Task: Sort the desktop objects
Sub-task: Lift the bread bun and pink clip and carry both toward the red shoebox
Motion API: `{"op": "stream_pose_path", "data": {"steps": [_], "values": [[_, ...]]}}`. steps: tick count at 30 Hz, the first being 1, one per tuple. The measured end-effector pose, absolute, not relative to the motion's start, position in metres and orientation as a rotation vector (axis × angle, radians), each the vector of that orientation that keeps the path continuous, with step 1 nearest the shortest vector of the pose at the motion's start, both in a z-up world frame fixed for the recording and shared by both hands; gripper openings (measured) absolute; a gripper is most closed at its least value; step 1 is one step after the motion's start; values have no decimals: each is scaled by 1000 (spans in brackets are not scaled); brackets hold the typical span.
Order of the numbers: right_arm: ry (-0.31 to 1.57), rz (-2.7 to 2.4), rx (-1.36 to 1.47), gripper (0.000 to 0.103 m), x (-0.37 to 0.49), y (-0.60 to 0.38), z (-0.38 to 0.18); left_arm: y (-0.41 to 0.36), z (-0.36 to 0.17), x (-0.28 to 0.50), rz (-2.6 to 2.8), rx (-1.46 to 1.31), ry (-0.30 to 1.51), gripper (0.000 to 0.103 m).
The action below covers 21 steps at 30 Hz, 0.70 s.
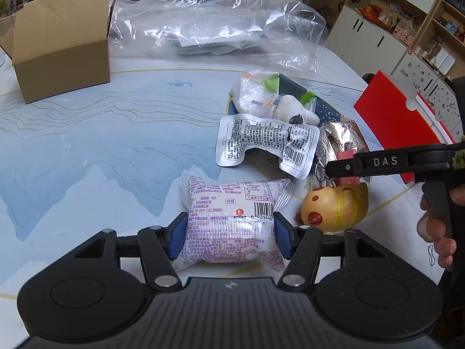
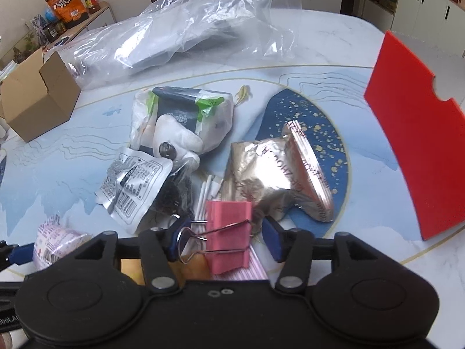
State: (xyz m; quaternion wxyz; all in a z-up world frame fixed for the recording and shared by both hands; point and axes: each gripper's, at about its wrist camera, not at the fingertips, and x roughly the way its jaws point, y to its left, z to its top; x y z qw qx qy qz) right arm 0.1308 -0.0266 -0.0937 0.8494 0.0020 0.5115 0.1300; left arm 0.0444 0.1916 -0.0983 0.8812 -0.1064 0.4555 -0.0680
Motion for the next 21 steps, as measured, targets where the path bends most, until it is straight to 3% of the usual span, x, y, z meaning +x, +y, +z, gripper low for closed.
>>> {"op": "stream_pose_path", "data": {"steps": [4,6,11,21], "values": [[1079,294,18,55,134,-26,-96,191,-98,44,-141,-221,948,60],[1080,311,33,45,134,-27,-96,191,-98,44,-141,-222,948,60],[1072,298,46,32,131,-31,-94,191,-98,44,-140,-224,943,60],[1021,303,66,31,119,-38,-75,193,-92,42,-144,-233,930,59]]}}
